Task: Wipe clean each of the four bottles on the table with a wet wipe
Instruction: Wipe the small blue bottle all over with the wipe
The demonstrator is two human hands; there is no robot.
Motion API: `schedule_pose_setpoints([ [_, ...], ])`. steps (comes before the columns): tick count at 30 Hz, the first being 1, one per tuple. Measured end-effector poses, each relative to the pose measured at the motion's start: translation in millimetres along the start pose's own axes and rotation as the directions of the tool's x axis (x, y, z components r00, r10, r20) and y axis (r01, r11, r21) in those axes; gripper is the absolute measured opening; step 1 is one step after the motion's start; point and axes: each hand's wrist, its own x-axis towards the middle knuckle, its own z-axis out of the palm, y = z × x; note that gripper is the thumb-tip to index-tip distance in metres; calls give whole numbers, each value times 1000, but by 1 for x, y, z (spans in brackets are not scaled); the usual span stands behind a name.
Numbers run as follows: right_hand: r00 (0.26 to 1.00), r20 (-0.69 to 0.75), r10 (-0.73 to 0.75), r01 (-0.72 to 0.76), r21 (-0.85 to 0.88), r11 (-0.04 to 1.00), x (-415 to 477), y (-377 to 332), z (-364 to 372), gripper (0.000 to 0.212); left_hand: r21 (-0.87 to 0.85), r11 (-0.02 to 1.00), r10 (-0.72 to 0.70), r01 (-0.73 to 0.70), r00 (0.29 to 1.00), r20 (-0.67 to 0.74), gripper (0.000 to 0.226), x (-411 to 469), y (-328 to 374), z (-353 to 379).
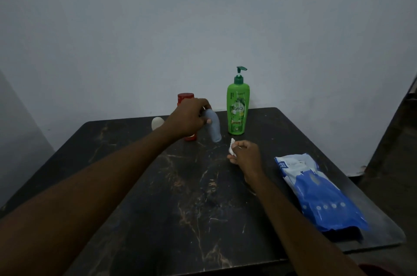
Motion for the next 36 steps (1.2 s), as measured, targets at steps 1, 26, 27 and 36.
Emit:
schedule_pose_setpoints([
  [1,1000,-15,-21,21,-28,999,8,-1,-1,7,22,1000,1,-1,1000,-2,28,12,-1,3],
  [26,956,-67,-286,251,-316,915,76,27,-9,7,284,957,-113,68,983,144,27,111,-50,80],
  [27,956,-67,-285,250,-315,915,77,27,-9,7,284,956,-117,71,982,147,28,111,-51,81],
  [36,944,-72,-321,281,-333,900,74,27,-10,10,272,956,-159,109,972,171,33,113,-51,87],
])
